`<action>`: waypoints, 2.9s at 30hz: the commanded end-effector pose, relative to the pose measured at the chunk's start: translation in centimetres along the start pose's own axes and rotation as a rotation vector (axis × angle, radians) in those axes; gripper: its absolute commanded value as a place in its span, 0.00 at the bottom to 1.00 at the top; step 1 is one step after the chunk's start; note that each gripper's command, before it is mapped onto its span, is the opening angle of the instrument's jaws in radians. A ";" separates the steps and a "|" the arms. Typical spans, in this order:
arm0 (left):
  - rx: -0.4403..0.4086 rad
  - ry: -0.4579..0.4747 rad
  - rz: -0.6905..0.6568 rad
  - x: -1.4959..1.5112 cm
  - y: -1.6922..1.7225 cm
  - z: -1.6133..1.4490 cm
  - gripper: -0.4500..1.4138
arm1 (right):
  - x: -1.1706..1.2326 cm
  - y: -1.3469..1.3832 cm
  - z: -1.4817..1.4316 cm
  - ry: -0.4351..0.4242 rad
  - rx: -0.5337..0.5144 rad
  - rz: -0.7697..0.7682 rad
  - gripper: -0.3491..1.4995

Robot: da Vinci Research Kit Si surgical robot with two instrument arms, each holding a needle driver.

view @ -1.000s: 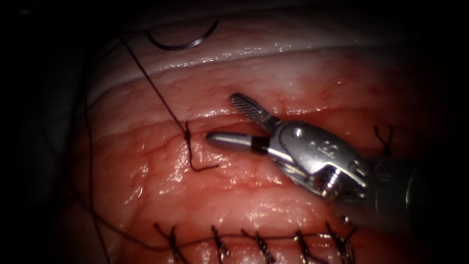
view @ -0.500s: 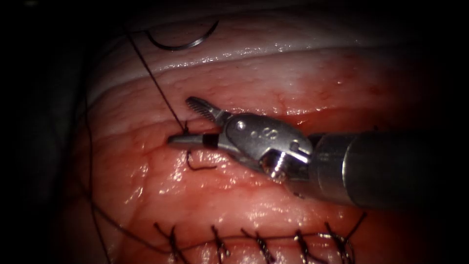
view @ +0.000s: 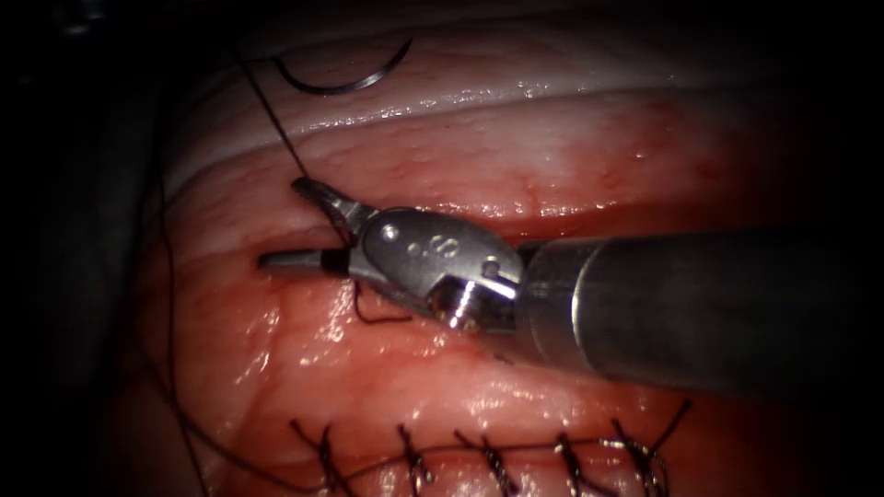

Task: Wound Closure
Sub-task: Pull long end taut with left hand, then use blades on right grasper to snip the suture, then release thread from left gripper

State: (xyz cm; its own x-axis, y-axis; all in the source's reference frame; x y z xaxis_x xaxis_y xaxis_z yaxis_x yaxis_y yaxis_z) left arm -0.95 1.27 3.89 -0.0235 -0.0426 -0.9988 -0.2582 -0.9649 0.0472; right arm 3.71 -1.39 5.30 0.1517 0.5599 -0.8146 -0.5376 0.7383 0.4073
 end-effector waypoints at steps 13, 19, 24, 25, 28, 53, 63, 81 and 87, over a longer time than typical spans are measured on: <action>-0.008 0.008 0.007 0.03 0.07 0.05 0.00 | -0.04 0.02 0.23 0.002 -0.014 -0.017 0.10; -0.012 0.010 0.008 0.07 0.10 0.05 0.00 | 0.00 0.01 0.22 0.000 -0.047 0.010 0.00; -0.014 0.018 0.008 0.14 0.14 0.05 0.00 | 0.07 0.22 -0.06 0.021 -0.022 -0.045 0.63; -0.014 0.018 0.008 0.14 0.14 0.05 0.00 | 0.07 0.22 -0.06 0.021 -0.022 -0.045 0.63; -0.013 0.025 0.008 0.18 0.16 0.11 0.00 | 0.27 0.64 -0.57 0.053 -0.067 -0.084 0.80; 0.001 -0.050 0.082 -0.96 0.46 2.66 0.00 | 0.70 1.73 -2.30 0.052 -0.297 -0.127 0.64; -0.081 -0.105 0.085 -1.53 1.28 2.58 0.00 | 0.94 2.17 -2.59 -0.046 -0.341 -0.232 0.88; -0.193 -0.144 0.044 -1.71 2.43 2.61 0.00 | 0.95 2.22 -2.50 -0.130 -0.309 -0.250 0.83; -0.237 -0.139 -0.008 -1.76 2.57 2.79 0.25 | 0.93 2.00 -2.20 -0.102 -0.291 -0.249 0.82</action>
State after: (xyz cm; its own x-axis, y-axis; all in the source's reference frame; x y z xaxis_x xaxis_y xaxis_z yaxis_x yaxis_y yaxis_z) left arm -4.22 -0.42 5.75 -0.1599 -0.0090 -0.9871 -0.0199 -0.9997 0.0124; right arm 0.79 -0.22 4.40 0.3841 0.4260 -0.8191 -0.6896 0.7223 0.0523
